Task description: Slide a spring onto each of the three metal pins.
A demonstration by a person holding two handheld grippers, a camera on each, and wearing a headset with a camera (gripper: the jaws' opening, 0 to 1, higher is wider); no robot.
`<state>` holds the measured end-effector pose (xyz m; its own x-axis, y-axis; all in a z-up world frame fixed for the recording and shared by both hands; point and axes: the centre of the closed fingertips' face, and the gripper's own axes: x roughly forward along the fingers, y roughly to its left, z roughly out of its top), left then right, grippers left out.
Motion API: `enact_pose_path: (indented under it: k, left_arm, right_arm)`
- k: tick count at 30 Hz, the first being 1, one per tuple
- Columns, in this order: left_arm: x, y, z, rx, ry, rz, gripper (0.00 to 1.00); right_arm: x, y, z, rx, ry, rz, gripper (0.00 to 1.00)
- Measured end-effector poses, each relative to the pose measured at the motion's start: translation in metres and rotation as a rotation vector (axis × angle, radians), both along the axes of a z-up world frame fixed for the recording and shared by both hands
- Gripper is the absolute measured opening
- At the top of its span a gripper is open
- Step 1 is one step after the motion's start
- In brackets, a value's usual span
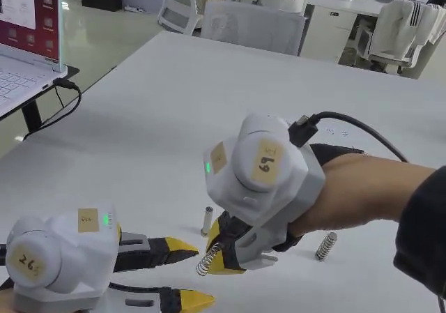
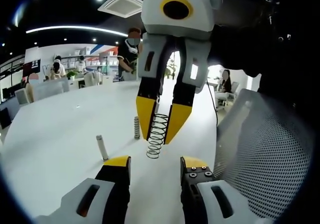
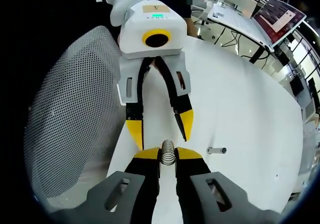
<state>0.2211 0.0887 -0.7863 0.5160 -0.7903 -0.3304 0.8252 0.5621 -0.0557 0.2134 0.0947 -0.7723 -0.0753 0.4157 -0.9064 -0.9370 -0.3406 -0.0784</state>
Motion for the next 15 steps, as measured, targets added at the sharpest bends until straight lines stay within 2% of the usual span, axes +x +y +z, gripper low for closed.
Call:
enact_pose_path:
  k: [15]
  left_arm:
    - [0.0022, 0.0074, -0.0006, -0.022, 0.014, 0.044, 0.54]
  right_arm:
    - [0.0096, -0.006, 0.0025, -0.013, -0.012, -0.015, 0.09]
